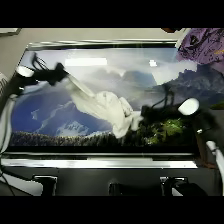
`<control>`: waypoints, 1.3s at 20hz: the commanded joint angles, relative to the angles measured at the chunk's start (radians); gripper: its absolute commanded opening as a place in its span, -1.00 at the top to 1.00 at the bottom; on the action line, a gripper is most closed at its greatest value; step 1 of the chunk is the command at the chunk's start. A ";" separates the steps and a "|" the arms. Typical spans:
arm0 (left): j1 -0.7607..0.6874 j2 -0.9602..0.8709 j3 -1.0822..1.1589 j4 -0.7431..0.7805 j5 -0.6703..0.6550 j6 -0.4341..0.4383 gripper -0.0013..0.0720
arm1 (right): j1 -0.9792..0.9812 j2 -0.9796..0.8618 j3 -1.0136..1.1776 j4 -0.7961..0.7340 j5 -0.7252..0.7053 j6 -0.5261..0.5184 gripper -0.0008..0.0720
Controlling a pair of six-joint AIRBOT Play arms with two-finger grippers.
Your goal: Fold the clothes and pants, and hang the long-sleeved shirts on hangers.
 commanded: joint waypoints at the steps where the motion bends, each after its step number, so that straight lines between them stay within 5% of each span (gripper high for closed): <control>1: 0.073 0.175 0.144 0.200 -0.139 0.000 0.92 | -0.022 0.051 0.348 -0.325 0.042 0.062 0.86; 8: 0.084 0.603 0.318 0.589 -0.401 -0.089 0.92 | -0.022 0.118 0.920 -0.416 0.160 -0.024 0.86; 13: 0.084 0.813 0.315 0.735 -0.528 -0.169 0.91 | -0.022 0.262 0.971 -0.533 0.129 -0.024 0.86; 16: 0.081 0.821 0.278 0.729 -0.597 -0.170 0.91 | -0.022 0.239 0.970 -0.518 0.177 0.069 0.86; 22: 0.075 0.704 -0.082 0.665 -0.589 -0.169 0.91 | -0.021 -0.142 0.970 -0.398 0.482 0.152 0.86; 26: 0.067 0.567 -0.378 0.650 -0.408 -0.169 0.91 | -0.021 -0.493 0.970 -0.372 0.511 0.198 0.86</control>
